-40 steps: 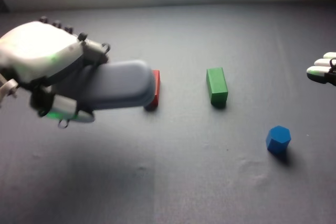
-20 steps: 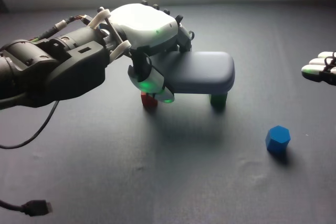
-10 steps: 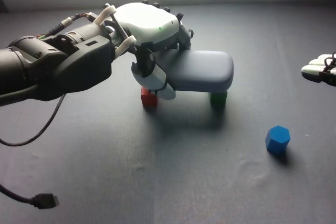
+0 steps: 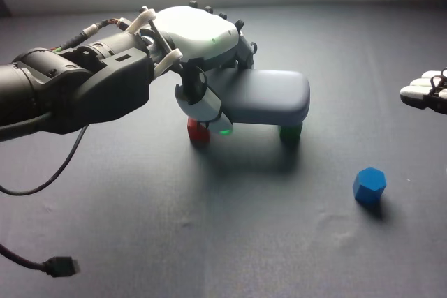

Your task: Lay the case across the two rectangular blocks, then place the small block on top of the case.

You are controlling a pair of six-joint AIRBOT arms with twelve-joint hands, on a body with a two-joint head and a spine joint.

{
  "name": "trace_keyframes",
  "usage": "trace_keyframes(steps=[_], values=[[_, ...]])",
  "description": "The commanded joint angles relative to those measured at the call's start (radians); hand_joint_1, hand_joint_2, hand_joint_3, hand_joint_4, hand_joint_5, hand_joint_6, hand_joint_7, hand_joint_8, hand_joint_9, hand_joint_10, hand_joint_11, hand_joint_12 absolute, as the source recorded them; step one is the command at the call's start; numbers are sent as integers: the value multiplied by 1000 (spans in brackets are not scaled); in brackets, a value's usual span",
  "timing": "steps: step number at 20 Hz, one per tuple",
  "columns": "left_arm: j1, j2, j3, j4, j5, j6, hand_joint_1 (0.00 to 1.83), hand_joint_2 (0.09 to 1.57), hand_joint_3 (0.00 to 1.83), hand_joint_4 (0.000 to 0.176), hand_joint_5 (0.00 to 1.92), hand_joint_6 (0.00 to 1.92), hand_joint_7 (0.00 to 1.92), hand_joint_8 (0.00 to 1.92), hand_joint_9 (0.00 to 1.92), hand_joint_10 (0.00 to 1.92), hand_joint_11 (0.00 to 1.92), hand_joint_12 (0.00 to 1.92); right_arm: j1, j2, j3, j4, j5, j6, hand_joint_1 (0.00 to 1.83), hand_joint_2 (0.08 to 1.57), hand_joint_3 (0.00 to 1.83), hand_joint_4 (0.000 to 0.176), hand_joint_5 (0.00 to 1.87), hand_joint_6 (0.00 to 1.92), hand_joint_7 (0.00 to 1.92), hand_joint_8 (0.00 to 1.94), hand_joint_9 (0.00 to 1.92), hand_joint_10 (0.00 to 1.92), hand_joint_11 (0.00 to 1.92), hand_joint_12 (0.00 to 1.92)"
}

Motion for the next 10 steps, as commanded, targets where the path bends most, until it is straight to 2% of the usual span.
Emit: trace_keyframes(steps=[1, 6, 7, 8, 9, 10], values=[[-14, -8, 5, 0, -118, 3, 1106, 964, 0, 0, 928, 25, 1016, 39, 995, 175, 627, 1020, 10, 3, 7, 29, 114, 8, 284, 1351, 0, 0, 144, 6, 132, 2, 111, 3, 0, 478], [-15, -8, 6, -1, -114, 8, 1097, 928, 0, 0, 892, 0, 1007, 1, 1027, 118, 630, 1123, 10, 2, 8, 29, 114, 8, 290, 1344, 0, 0, 158, 2, 148, 3, 122, 3, 0, 492], [-14, -8, 6, -3, -115, 8, 1086, 919, 0, 0, 877, 0, 987, 0, 1026, 116, 637, 1143, 10, 2, 8, 29, 114, 8, 296, 1347, 1, 0, 142, 1, 133, 3, 104, 3, 0, 447], [-13, -8, 6, -4, -115, 8, 1090, 909, 0, 0, 867, 0, 1002, 6, 1044, 135, 634, 1251, 10, 2, 8, 29, 114, 8, 297, 1346, 0, 0, 141, 2, 129, 2, 103, 3, 0, 439], [-12, -8, 6, -4, -115, 8, 1054, 891, 3, 0, 832, 0, 989, 6, 935, 461, 614, 1464, 10, 2, 8, 29, 114, 8, 289, 1353, 1, 0, 138, 1, 149, 4, 118, 5, 0, 486], [-11, -8, 5, -5, -115, 8, 1045, 885, 1, 0, 813, 1, 983, 3, 832, 704, 607, 1517, 10, 2, 8, 29, 114, 8, 287, 1352, 0, 0, 141, 2, 154, 4, 121, 5, 0, 493]])
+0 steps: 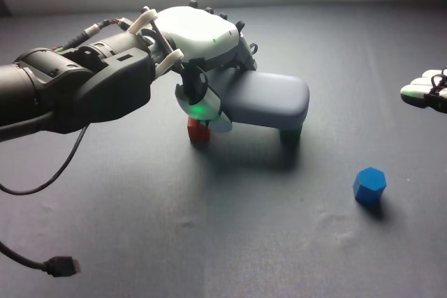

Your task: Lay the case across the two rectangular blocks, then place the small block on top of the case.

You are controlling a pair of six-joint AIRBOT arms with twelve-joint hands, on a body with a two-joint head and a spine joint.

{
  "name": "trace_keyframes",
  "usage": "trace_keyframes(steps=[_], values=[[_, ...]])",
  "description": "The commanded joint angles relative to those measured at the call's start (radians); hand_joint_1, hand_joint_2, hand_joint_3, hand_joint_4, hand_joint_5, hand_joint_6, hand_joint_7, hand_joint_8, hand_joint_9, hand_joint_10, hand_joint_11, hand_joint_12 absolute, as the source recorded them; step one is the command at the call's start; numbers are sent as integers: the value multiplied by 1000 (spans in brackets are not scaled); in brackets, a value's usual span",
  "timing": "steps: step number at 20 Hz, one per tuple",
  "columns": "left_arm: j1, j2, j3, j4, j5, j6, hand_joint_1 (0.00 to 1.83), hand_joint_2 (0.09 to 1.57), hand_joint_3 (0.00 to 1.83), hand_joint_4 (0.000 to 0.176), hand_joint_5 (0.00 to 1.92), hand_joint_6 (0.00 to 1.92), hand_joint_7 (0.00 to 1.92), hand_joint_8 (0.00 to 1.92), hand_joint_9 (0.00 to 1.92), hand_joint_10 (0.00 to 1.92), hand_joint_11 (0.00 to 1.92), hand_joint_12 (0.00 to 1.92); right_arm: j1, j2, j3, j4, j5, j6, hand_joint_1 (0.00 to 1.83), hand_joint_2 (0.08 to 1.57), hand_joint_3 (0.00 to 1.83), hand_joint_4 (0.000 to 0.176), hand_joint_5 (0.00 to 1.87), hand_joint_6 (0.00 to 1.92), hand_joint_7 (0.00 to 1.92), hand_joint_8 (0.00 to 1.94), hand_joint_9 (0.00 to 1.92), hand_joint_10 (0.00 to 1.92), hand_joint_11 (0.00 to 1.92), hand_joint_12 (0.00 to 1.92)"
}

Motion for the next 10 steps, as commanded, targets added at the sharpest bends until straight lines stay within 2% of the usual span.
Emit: trace_keyframes(steps=[1, 2, 3, 4, 6, 7, 8, 9, 10], values=[[-11, -1, 1, -1, -118, -1, 1045, 885, 1, 0, 813, 1, 983, 3, 832, 704, 607, 1517, 10, 2, 6, 29, 114, 9, 287, 1352, 0, 0, 141, 2, 154, 4, 121, 5, 0, 493], [-11, -1, 0, -1, -118, -1, 1021, 859, 0, 0, 791, 0, 929, 0, 766, 762, 576, 1469, 10, 2, 6, 29, 114, 9, 316, 1353, 0, 0, 148, 2, 142, 1, 120, 2, 0, 513], [-11, 0, 0, -1, -118, -1, 1015, 856, 0, 0, 772, 0, 889, 0, 788, 598, 560, 1372, 10, 2, 6, 29, 114, 10, 328, 1347, 0, 0, 150, 2, 140, 0, 116, 0, 0, 491], [-10, 0, -2, -2, -120, -1, 1015, 856, 0, 0, 772, 0, 889, 0, 788, 598, 560, 1372, 10, 2, 6, 29, 114, 11, 328, 1347, 0, 0, 150, 2, 140, 0, 116, 0, 0, 491], [-10, 4, -6, -3, -124, -1, 972, 850, 0, 0, 692, 0, 803, 0, 776, 463, 528, 1345, 10, 2, 6, 29, 114, 12, 302, 1346, 0, 0, 153, 3, 139, 1, 122, 2, 0, 505], [-8, 7, -10, -6, -128, -1, 986, 840, 0, 0, 628, 1, 689, 0, 777, 227, 500, 1225, 10, 2, 6, 29, 114, 13, 327, 1353, 0, 0, 147, 1, 131, 3, 102, 2, 0, 419], [-7, 11, -14, -6, -132, -1, 986, 840, 0, 0, 628, 1, 689, 0, 777, 227, 500, 1225, 10, 2, 6, 29, 114, 13, 327, 1353, 0, 0, 147, 1, 131, 3, 102, 2, 0, 419], [-6, 15, -19, -6, -136, -1, 961, 841, 0, 8, 585, 0, 631, 0, 751, 116, 452, 1139, 10, 2, 6, 29, 114, 14, 303, 1357, 2, 0, 140, 1, 127, 1, 99, 1, 0, 422], [-4, 21, -26, -6, -144, -1, 932, 847, 1, 35, 542, 0, 579, 0, 715, 38, 417, 1050, 10, 2, 6, 29, 114, 15, 295, 1351, 0, 0, 153, 2, 135, 0, 115, 3, 0, 482]])
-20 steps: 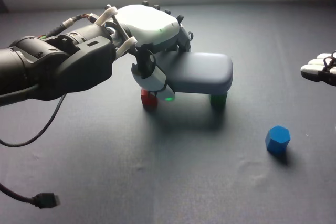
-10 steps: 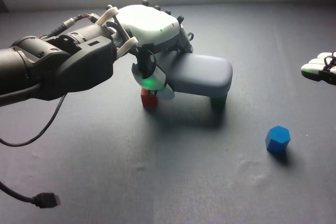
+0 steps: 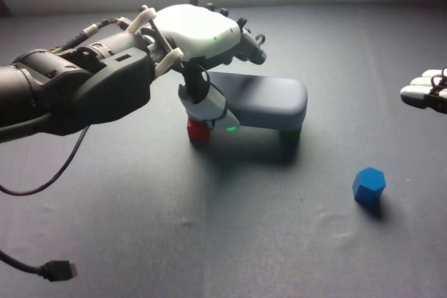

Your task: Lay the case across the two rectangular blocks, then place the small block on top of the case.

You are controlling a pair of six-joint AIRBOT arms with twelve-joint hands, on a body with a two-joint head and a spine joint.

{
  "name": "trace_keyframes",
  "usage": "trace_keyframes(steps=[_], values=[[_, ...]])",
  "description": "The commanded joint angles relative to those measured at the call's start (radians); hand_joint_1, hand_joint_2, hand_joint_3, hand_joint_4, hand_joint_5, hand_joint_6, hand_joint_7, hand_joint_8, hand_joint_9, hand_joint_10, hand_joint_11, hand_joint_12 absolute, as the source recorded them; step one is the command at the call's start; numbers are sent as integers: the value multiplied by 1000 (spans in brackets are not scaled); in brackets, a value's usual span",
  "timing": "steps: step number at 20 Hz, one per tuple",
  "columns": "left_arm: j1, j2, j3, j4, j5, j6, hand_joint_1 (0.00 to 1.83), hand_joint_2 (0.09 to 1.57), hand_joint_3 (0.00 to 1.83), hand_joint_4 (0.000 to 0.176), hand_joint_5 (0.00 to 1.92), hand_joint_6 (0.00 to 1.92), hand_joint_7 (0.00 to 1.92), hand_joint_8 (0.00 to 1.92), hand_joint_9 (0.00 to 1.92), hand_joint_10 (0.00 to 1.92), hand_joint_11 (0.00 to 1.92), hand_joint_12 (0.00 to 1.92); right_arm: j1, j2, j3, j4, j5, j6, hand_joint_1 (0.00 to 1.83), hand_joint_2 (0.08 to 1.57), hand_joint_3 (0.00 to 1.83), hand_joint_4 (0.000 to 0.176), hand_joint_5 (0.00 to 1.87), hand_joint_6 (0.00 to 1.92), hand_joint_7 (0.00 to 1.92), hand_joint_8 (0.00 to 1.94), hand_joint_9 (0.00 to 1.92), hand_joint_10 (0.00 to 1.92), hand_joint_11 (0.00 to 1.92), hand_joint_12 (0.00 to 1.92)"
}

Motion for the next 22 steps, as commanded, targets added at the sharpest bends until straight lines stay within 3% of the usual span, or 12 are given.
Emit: trace_keyframes(steps=[1, 5, 6, 9, 10, 12, 14, 15, 17, 18, 19, 22], values=[[-3, 14, -13, 2, -138, 0, 926, 852, 3, 30, 520, 0, 543, 0, 658, 10, 356, 1021, 10, 2, 5, 29, 115, 9, 303, 1350, 0, 0, 155, 1, 125, 2, 106, 3, 0, 447], [27, 99, -111, 3, -255, 0, 945, 842, 0, 32, 431, 0, 455, 1, 515, 6, 217, 1027, 10, 2, 5, 26, 115, 14, 322, 1343, 0, 0, 160, 1, 146, 3, 127, 4, 0, 526], [36, 122, -137, 4, -290, 0, 966, 832, 0, 7, 450, 0, 492, 4, 556, 15, 213, 1138, 11, 2, 5, 23, 115, 16, 339, 1341, 0, 0, 162, 1, 150, 3, 129, 4, 0, 531], [82, 213, -236, 13, -430, -1, 933, 844, 0, 0, 451, 0, 520, 2, 586, 14, 182, 1270, 24, 3, 5, -3, 115, 25, 368, 1309, 0, 0, 167, 2, 142, 0, 118, 1, 0, 487], [104, 256, -280, 22, -496, -1, 881, 853, 3, 12, 438, 0, 499, 0, 566, 4, 131, 1249, 34, 3, 5, -17, 115, 27, 370, 1277, 0, 25, 150, 1, 123, 1, 99, 1, 0, 448], [151, 329, -348, 36, -589, -2, 793, 914, 6, 121, 354, 0, 400, 0, 431, 0, 2, 1202, 58, 3, 6, -46, 95, 28, 490, 1239, 0, 7, 140, 0, 120, 0, 86, 1, 0, 353], [220, 393, -408, 36, -683, -16, 792, 922, 5, 70, 386, 2, 448, 4, 490, 14, 0, 1265, 96, 1, 7, -91, 48, 29, 618, 1201, 0, 52, 114, 0, 87, 0, 64, 0, 0, 285], [261, 425, -435, 34, -726, -27, 792, 922, 5, 70, 386, 2, 448, 4, 490, 14, 0, 1265, 114, -2, 10, -115, 25, 32, 618, 1201, 0, 52, 114, 0, 87, 0, 64, 0, 0, 285], [356, 503, -502, 14, -811, -38, 819, 880, 0, 8, 461, 4, 512, 5, 584, 18, 274, 1094, 162, -23, 27, -186, -41, 61, 833, 1093, 0, 75, 106, 0, 91, 0, 80, 0, 0, 449], [384, 524, -519, 6, -834, -38, 819, 880, 0, 8, 461, 4, 512, 5, 584, 18, 274, 1094, 175, -32, 37, -209, -64, 74, 833, 1093, 0, 75, 106, 0, 91, 0, 80, 0, 0, 449], [418, 543, -534, -6, -860, -38, 879, 881, 0, 0, 442, 0, 497, 0, 593, 5, 301, 973, 186, -44, 47, -230, -88, 88, 835, 1070, 0, 103, 75, 2, 100, 1, 99, 4, 0, 565], [478, 574, -558, -41, -919, -40, 932, 885, 0, 0, 425, 0, 518, 1, 589, 1, 255, 1046, 227, -84, 76, -284, -155, 110, 885, 1043, 0, 104, 96, 1, 174, 7, 175, 14, 0, 840]])
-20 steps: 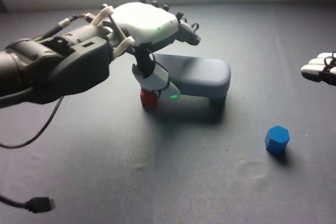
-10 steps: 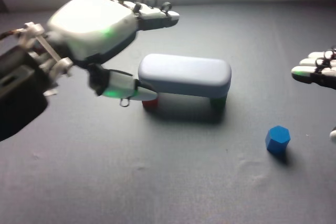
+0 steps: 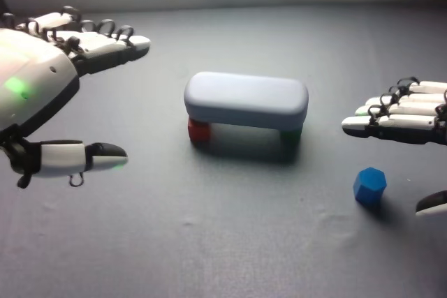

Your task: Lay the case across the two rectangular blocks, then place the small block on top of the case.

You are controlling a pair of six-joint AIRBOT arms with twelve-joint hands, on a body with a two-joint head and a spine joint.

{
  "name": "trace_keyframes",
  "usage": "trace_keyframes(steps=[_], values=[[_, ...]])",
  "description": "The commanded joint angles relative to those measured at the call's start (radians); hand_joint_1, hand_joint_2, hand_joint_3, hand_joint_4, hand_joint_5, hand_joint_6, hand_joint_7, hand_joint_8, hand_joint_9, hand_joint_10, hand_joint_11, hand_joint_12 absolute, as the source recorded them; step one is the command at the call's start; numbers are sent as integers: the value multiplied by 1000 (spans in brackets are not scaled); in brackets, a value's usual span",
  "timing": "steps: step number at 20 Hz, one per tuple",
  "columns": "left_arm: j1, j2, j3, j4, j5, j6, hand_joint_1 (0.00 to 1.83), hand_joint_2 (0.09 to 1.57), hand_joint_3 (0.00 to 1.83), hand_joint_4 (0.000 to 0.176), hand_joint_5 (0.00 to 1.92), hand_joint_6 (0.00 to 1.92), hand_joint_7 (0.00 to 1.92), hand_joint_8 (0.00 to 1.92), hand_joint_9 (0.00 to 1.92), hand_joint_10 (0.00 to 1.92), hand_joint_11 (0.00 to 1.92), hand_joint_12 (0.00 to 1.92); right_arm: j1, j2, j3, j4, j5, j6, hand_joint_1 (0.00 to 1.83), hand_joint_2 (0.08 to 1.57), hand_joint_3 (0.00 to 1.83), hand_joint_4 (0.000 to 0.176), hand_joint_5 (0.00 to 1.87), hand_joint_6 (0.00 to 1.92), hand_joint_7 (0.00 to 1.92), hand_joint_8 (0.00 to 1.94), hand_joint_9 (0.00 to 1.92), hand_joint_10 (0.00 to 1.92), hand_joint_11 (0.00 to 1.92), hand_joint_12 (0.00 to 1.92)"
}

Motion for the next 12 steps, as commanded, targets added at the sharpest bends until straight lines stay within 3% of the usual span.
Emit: trace_keyframes(steps=[1, 2, 3, 4, 6, 10, 11, 12], values=[[-3, 3, -1, 9, -152, -9, 968, 890, 0, 0, 428, 1, 506, 0, 578, 4, 211, 1100, 20, -6, 8, 25, 75, 7, 935, 1026, 0, 83, 174, 10, 257, 11, 285, 28, 0, 1080], [2, 2, -1, 7, -160, -19, 968, 890, 0, 0, 428, 1, 506, 0, 578, 4, 211, 1100, 36, -23, 20, 11, 51, 7, 935, 1026, 0, 83, 174, 10, 257, 11, 285, 28, 0, 1080], [3, 1, -1, 7, -164, -21, 968, 891, 0, 0, 429, 1, 516, 1, 578, 2, 229, 1028, 43, -32, 26, 4, 40, 7, 938, 1022, 0, 82, 216, 3, 281, 3, 362, 23, 0, 1223], [6, 0, -3, 7, -169, -21, 981, 891, 0, 0, 428, 1, 527, 5, 578, 1, 230, 1022, 52, -45, 36, -6, 21, 7, 921, 1034, 2, 91, 233, 4, 282, 1, 388, 22, 0, 1268], [16, -1, -5, -7, -188, -23, 976, 891, 0, 0, 433, 1, 528, 2, 576, 0, 213, 1044, 70, -72, 56, -20, -12, 7, 917, 1042, 3, 84, 261, 10, 298, 6, 421, 28, 4, 1290], [29, -1, -4, -17, -207, -32, 973, 902, 1, 0, 419, 0, 475, 0, 532, 1, 118, 1136, 80, -99, 75, -27, -43, 7, 841, 1065, 9, 66, 290, 12, 310, 7, 434, 24, 20, 1311], [29, -2, -4, -19, -207, -32, 996, 899, 0, 0, 431, 4, 492, 7, 565, 14, 150, 1157, 83, -108, 82, -30, -52, 7, 889, 1064, 2, 49, 350, 11, 357, 8, 446, 16, 17, 1318], [31, -4, -4, -24, -208, -32, 1011, 891, 0, 0, 435, 2, 499, 5, 572, 12, 141, 1187, 87, -117, 89, -34, -63, 7, 899, 1069, 3, 46, 377, 14, 374, 9, 441, 11, 5, 1318]])
